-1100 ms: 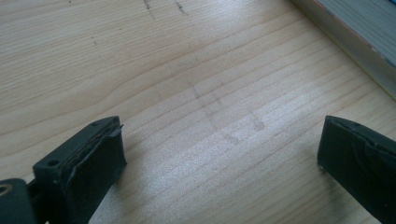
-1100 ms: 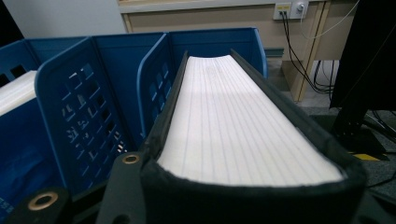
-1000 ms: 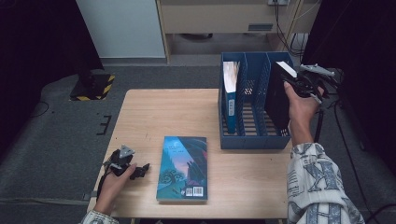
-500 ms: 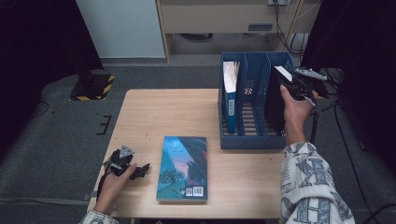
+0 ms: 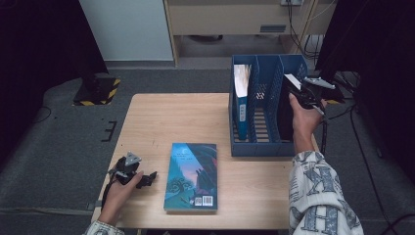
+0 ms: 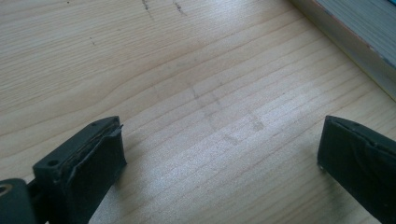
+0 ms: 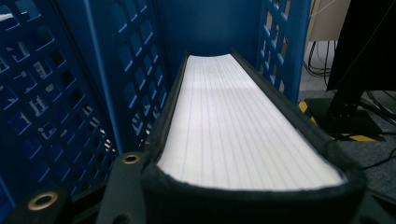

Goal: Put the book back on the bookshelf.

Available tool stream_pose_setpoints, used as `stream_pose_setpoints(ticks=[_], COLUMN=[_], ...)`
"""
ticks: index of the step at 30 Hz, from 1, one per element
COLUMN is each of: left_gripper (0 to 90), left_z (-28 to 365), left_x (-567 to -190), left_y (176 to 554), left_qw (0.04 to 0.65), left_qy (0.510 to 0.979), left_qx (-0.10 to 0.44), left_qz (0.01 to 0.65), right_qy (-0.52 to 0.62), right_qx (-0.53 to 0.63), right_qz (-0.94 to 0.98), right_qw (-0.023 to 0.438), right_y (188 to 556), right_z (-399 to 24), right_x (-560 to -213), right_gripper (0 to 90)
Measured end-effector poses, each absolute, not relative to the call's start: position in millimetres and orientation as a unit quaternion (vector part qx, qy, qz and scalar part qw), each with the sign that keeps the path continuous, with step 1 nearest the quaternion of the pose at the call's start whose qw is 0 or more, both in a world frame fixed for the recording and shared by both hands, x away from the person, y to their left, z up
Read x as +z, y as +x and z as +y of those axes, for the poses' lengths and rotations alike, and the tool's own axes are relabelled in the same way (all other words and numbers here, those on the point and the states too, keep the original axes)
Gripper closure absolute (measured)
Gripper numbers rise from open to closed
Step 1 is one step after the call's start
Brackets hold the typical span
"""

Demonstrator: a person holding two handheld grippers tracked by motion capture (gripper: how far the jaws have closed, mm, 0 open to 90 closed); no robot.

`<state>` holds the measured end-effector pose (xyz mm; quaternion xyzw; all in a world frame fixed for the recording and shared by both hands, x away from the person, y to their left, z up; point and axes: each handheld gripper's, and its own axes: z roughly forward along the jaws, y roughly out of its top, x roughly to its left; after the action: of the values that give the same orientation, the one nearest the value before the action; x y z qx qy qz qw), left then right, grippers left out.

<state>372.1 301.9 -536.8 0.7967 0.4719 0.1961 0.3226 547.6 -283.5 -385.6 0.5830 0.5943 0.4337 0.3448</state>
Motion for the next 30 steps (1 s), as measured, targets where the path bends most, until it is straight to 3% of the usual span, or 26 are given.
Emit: stream_pose_setpoints(ticks=[30], left_gripper=[0.0], left_z=[302], left_x=[-537], left_y=[372], left_qw=[0.321], left_qy=[0.799], left_qx=[0.196], left_qz=[0.469], right_qy=[0.591], right_qx=[0.402], right_qz=[0.619], right_qw=[0.326], right_y=[528], right_z=[-281], right_x=[-384], right_gripper=[51.8])
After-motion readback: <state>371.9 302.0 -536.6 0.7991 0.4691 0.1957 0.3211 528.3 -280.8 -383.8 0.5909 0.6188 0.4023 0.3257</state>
